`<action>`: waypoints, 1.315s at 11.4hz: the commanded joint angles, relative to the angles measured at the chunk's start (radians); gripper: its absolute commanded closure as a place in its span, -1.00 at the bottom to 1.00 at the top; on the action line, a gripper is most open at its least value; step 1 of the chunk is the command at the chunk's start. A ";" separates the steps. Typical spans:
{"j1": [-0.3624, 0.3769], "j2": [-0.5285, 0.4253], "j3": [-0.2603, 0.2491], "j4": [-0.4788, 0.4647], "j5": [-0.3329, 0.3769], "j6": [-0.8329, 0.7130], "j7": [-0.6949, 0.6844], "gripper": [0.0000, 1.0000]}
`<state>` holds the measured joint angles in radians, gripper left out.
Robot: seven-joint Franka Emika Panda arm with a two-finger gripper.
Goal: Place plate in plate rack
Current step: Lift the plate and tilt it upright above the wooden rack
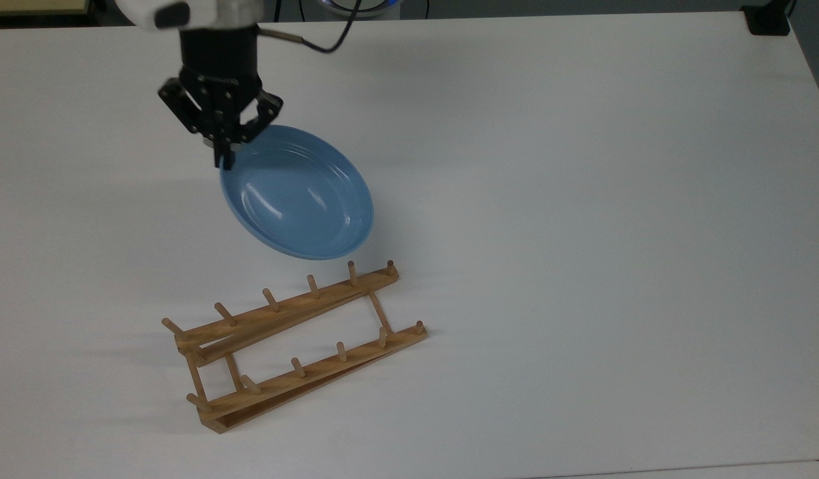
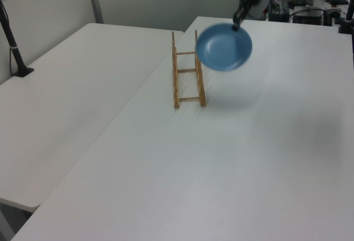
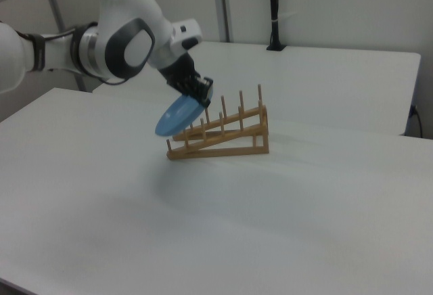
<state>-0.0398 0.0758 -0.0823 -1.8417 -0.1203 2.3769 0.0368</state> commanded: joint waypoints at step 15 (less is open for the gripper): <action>0.058 0.070 0.118 0.068 -1.339 0.119 1.093 1.00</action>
<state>-0.0070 0.1205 0.0243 -1.7475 -1.3441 2.5309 1.0312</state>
